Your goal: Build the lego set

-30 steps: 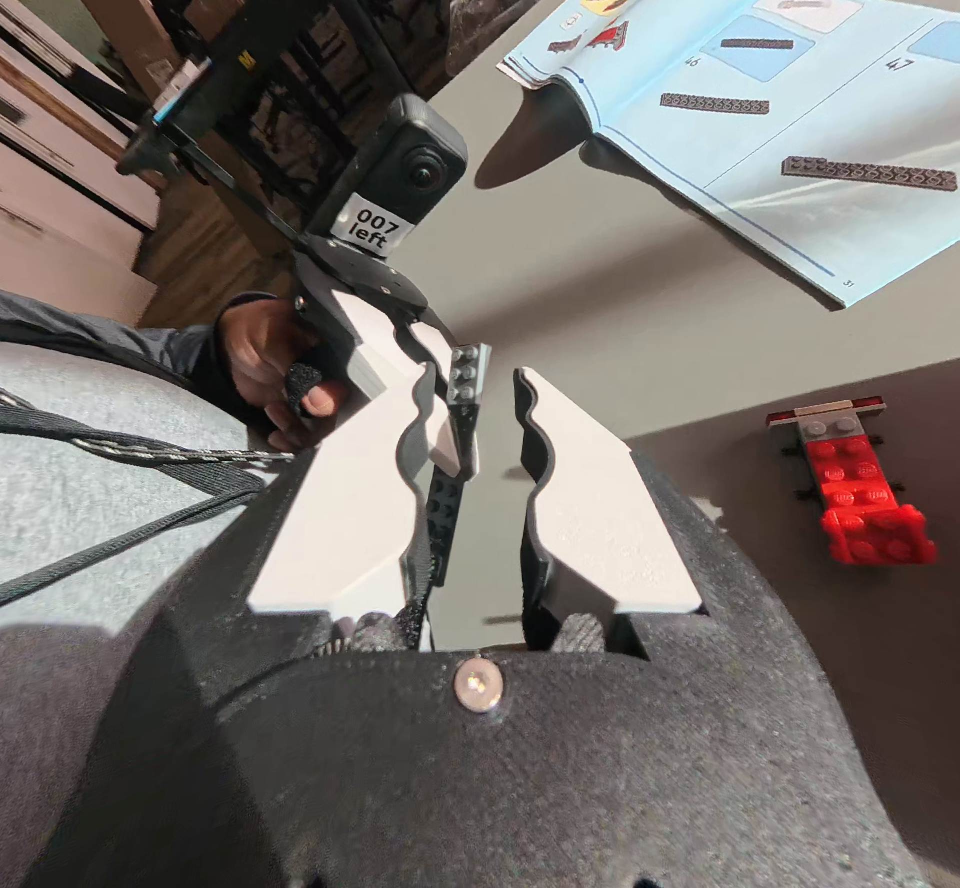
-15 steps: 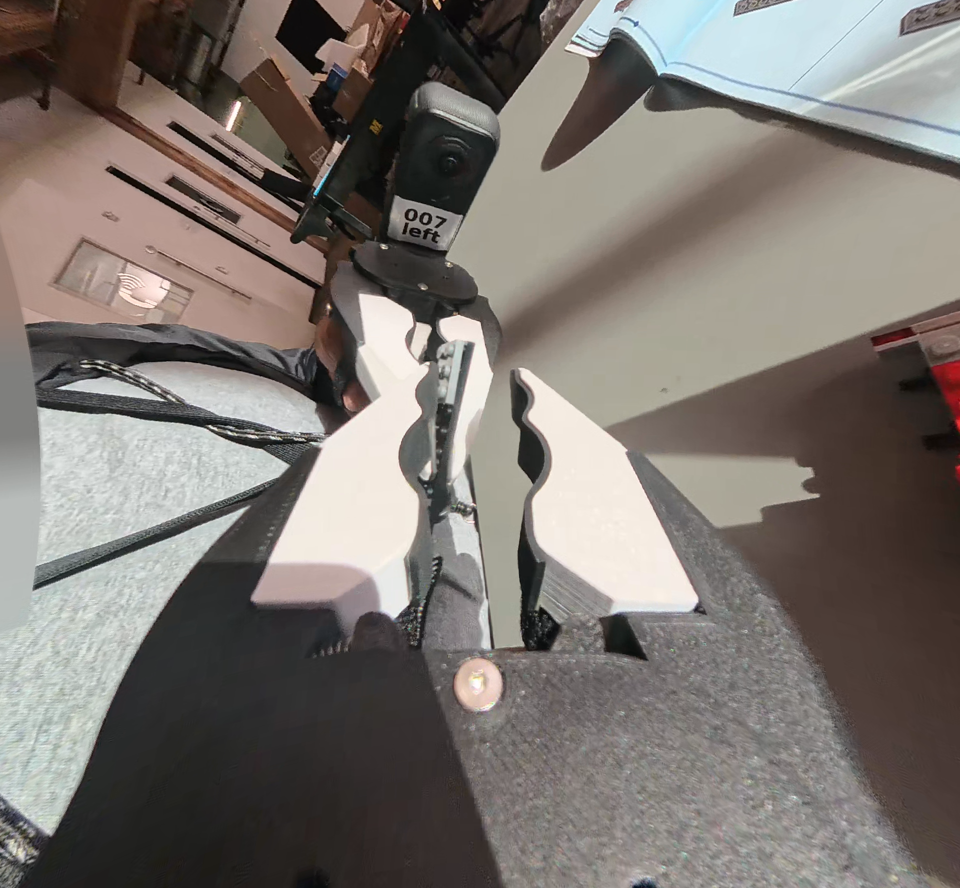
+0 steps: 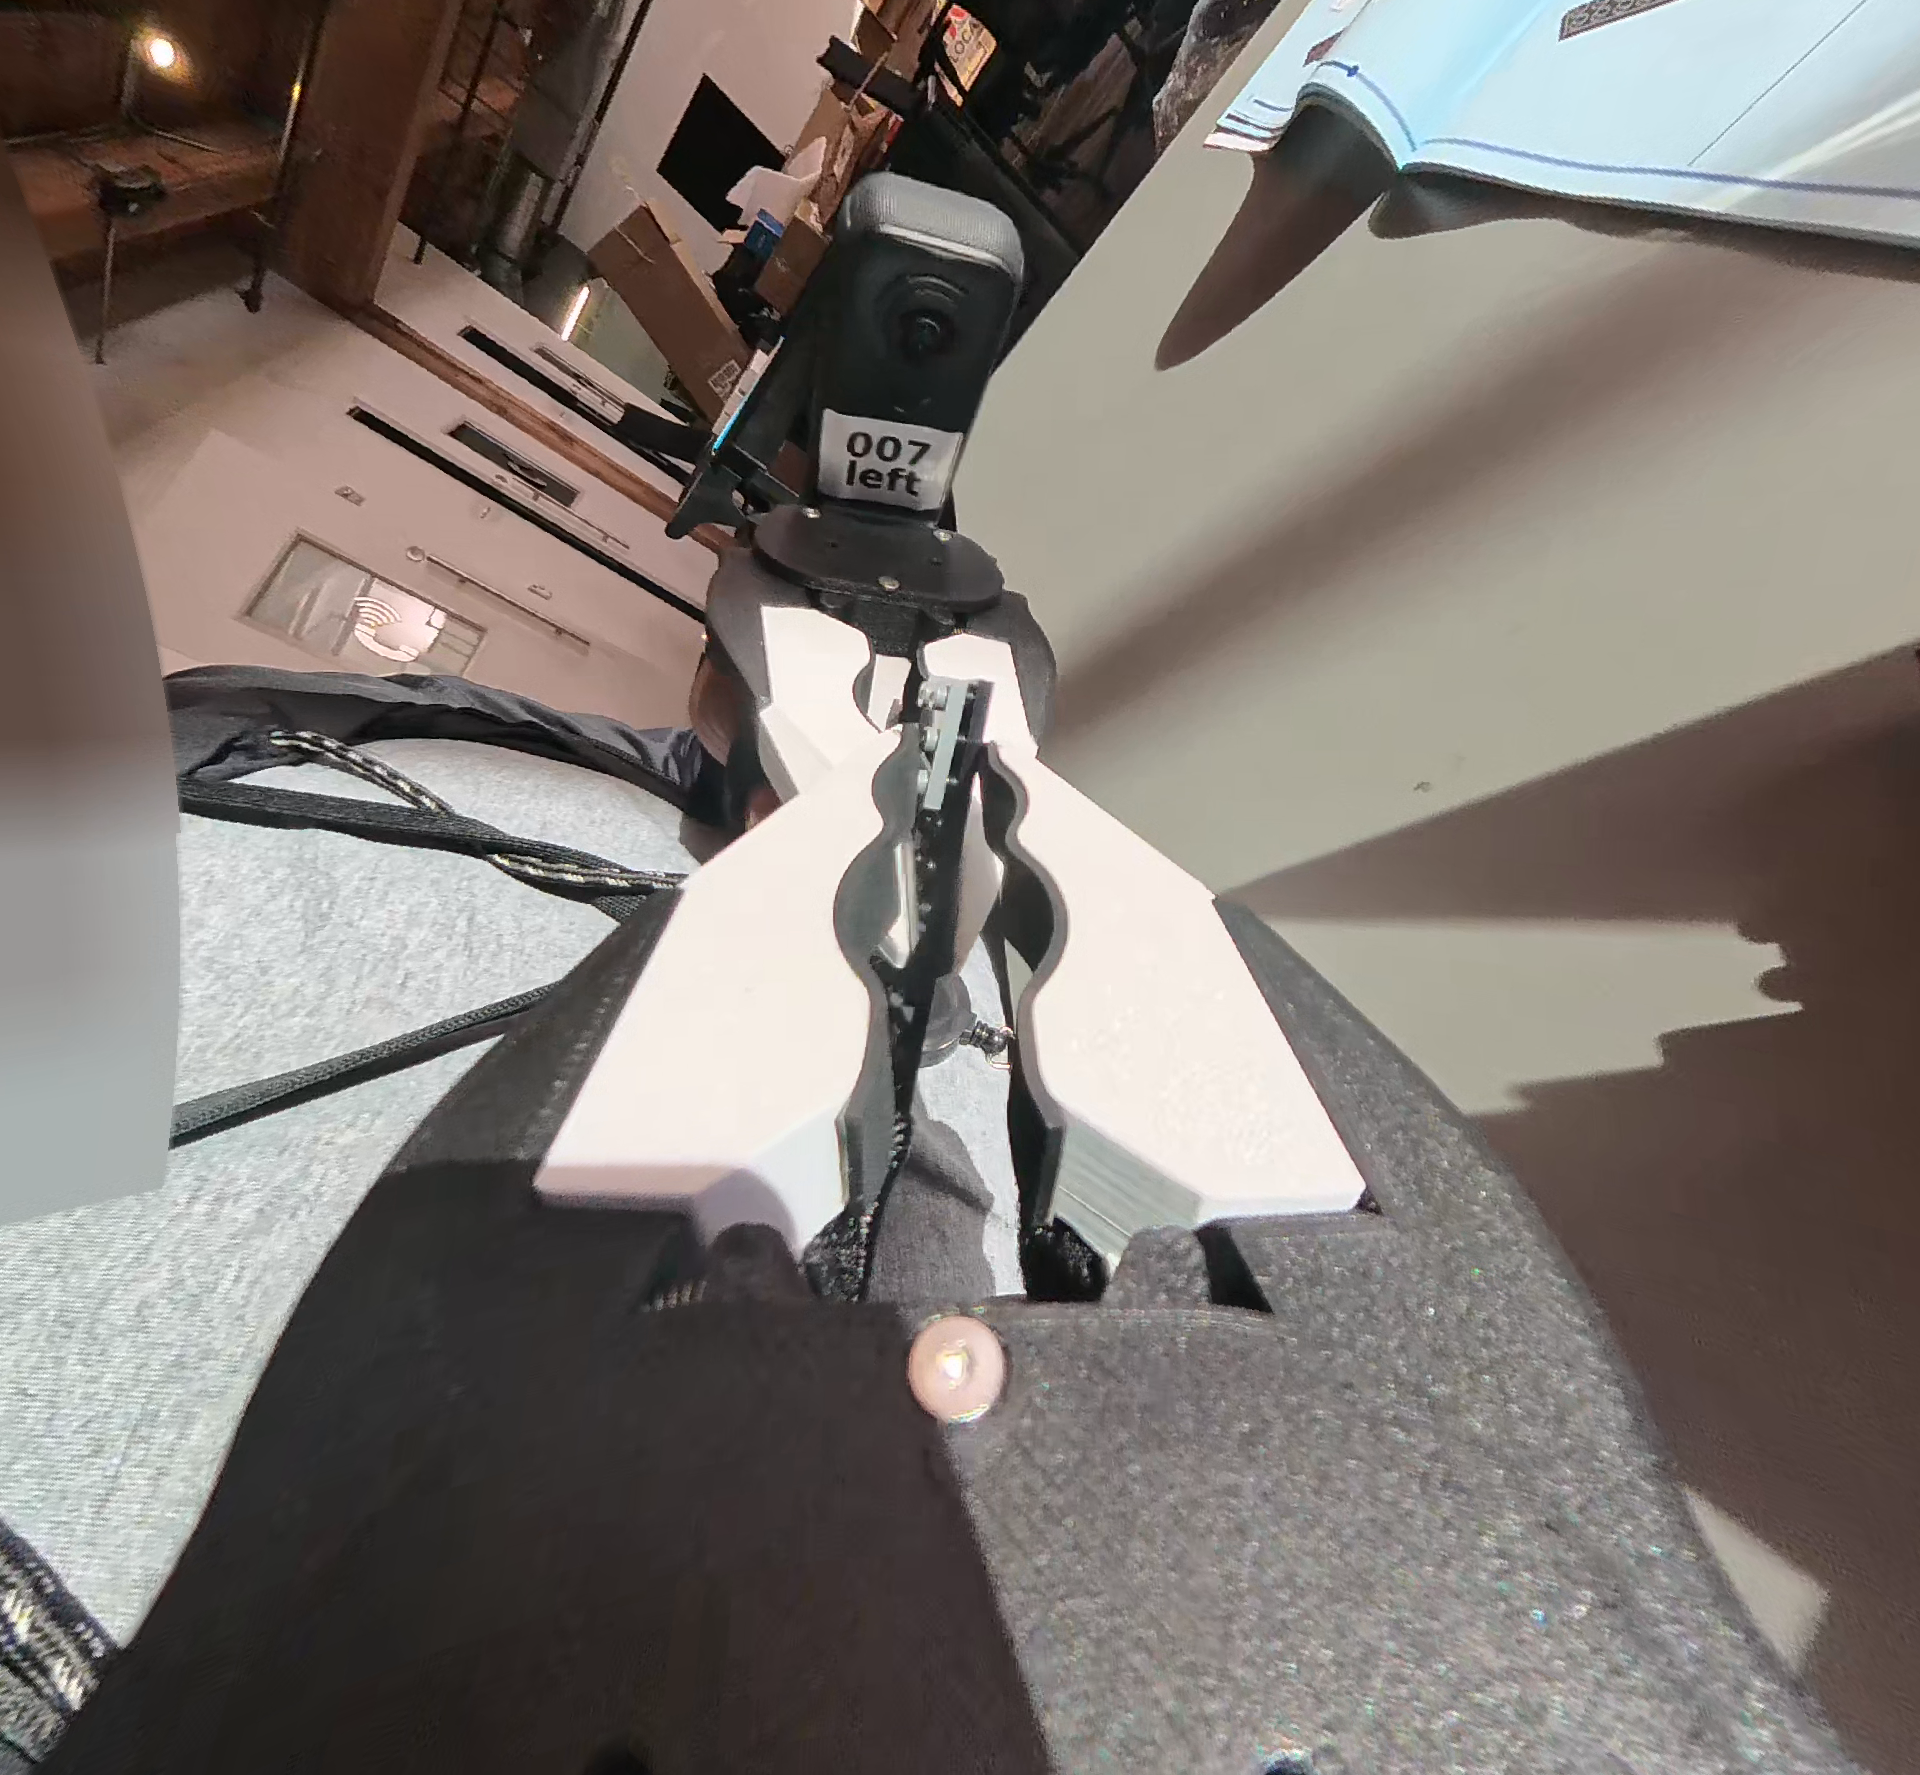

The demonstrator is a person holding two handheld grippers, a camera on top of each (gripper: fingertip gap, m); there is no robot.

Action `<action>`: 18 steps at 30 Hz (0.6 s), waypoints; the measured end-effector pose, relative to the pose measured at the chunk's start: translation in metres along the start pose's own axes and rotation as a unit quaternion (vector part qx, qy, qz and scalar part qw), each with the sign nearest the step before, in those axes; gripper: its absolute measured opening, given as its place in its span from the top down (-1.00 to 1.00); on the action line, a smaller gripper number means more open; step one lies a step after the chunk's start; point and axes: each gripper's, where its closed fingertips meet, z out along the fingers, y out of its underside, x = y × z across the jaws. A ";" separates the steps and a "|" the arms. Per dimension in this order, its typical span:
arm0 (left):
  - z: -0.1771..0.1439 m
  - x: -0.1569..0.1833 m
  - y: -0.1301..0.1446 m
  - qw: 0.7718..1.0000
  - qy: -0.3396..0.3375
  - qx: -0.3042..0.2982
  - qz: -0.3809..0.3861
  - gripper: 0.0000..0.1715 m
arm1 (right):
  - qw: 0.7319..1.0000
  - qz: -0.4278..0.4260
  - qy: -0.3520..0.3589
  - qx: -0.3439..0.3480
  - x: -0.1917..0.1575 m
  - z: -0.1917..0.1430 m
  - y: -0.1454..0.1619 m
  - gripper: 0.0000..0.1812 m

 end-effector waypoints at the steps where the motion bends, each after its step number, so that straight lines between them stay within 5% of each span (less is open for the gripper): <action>1: 0.000 0.000 0.001 1.000 -0.004 -0.002 0.006 0.94 | 1.000 -0.003 0.000 -0.001 0.000 0.000 0.000 0.87; 18: -0.012 0.010 -0.009 0.992 -0.021 -0.004 0.128 0.78 | 0.989 -0.142 0.034 0.022 -0.016 -0.005 -0.011 0.89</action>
